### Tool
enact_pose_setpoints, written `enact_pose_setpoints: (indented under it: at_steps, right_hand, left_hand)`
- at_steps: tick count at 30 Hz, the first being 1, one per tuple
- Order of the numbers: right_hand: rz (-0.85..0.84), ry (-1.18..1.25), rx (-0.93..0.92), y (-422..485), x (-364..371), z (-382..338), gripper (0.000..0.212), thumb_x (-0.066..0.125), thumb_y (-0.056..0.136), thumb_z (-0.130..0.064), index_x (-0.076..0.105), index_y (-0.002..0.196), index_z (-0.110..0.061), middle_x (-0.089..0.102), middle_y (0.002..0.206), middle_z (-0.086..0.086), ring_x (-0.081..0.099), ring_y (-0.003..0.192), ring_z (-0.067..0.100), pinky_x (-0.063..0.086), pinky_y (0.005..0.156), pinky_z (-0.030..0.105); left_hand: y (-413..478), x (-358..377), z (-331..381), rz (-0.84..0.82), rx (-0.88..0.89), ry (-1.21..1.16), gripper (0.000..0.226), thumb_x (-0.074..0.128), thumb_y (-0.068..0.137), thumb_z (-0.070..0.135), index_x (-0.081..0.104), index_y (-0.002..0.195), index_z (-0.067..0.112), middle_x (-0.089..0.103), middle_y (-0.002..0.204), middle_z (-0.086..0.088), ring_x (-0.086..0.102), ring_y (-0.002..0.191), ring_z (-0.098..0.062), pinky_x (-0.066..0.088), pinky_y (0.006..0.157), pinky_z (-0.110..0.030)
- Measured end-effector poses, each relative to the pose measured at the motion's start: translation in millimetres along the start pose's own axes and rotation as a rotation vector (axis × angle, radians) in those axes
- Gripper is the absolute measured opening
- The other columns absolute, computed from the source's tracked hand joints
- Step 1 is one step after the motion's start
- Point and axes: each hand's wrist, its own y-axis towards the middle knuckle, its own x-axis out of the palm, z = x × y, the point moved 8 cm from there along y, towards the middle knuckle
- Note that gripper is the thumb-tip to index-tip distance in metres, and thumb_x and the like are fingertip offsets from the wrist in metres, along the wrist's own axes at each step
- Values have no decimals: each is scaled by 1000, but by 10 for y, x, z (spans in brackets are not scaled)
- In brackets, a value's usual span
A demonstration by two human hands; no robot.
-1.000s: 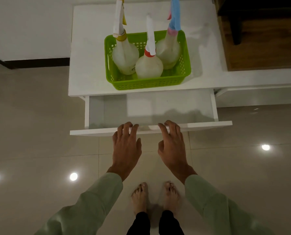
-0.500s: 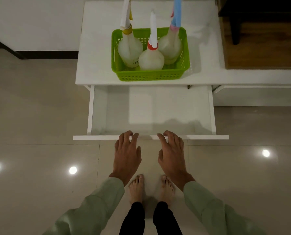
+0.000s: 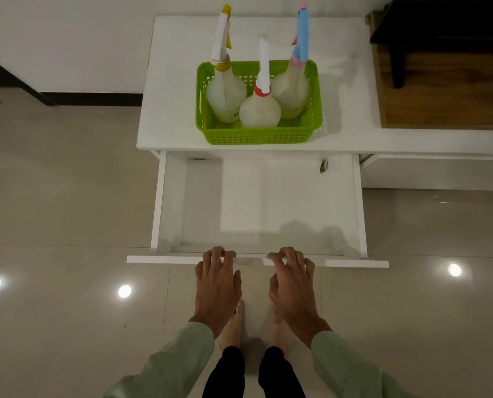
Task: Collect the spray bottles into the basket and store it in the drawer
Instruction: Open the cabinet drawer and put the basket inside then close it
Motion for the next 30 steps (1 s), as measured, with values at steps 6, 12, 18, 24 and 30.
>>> enact_pose_setpoints:
  at_steps: [6, 12, 18, 24, 30]
  right_hand:
    - [33, 85, -47, 120, -198, -25, 37, 65, 79, -4, 65, 114, -19, 57, 112, 0, 55, 105, 21, 49, 90, 38]
    - [337, 405, 5, 797, -1077, -74, 34, 58, 91, -15, 58, 125, -18, 57, 120, -1, 53, 112, 19, 47, 94, 34]
    - [591, 522, 37, 1663, -1868, -80, 34, 56, 92, -21, 54, 125, -14, 54, 120, 5, 54, 112, 24, 49, 86, 39]
    - [540, 446, 192, 2350, -1997, 114, 47, 59, 90, -19, 45, 134, -11, 46, 134, 11, 47, 120, 30, 49, 88, 45]
    - [244, 482, 352, 2813, -1798, 326, 43, 54, 87, -17, 49, 130, -14, 62, 123, 14, 56, 111, 37, 46, 88, 43]
  left_hand:
    - [88, -109, -8, 31, -8, -91, 35, 66, 87, 22, 58, 120, 14, 53, 119, -5, 52, 112, -24, 49, 92, -42]
    - [809, -879, 158, 208, 46, -292, 38, 54, 96, 24, 49, 133, 14, 50, 132, -5, 48, 120, -22, 45, 99, -39]
    - [1714, -1709, 315, 470, 50, -429, 35, 54, 96, 21, 51, 130, 10, 50, 129, -9, 50, 118, -25, 47, 97, -38]
    - [2440, -1862, 171, 396, -124, -398, 52, 60, 91, 20, 42, 138, 7, 41, 140, -14, 43, 126, -33, 46, 99, -48]
    - [2787, -1722, -2, 202, -291, -363, 44, 52, 88, 12, 45, 132, 8, 58, 124, -16, 55, 113, -39, 47, 84, -46]
